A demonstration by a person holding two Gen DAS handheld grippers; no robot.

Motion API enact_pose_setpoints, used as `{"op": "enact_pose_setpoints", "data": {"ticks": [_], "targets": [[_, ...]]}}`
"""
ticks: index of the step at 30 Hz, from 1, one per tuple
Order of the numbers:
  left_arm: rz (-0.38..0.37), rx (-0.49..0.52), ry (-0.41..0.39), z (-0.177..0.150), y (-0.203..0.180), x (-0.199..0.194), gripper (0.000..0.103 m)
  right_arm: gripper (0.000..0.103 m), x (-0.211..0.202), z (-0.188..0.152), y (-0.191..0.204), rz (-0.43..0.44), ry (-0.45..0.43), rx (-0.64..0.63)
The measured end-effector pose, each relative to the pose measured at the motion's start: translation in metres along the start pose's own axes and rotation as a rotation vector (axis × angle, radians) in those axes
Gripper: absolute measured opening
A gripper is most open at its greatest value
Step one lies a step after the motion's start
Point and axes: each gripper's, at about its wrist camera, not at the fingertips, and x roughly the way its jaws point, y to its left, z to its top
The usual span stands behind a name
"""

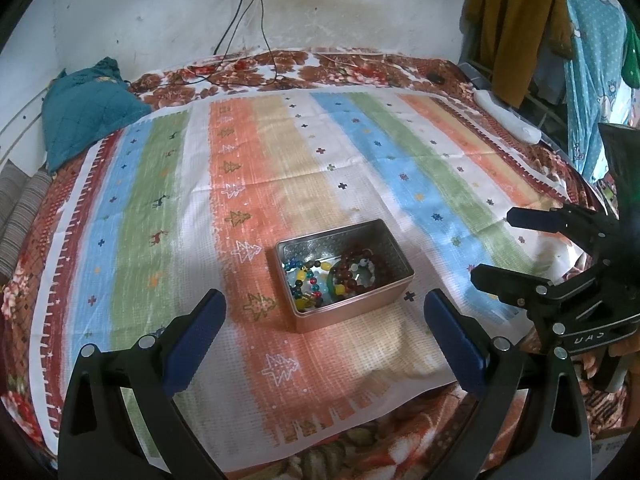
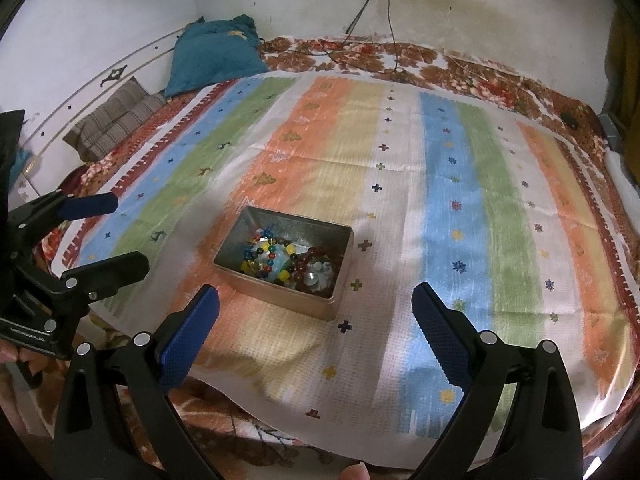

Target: Organize jewelry

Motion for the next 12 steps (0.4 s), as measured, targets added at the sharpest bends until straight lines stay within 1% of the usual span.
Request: {"op": "enact_pose_setpoints", "data": {"ticks": [12], "targets": [[-0.006, 0.001, 0.012, 0.0024, -0.0049, -0.0002, 0.097, 0.098, 0.0031, -0.0006, -0.0039, -0.004, 0.007, 0.002]]}}
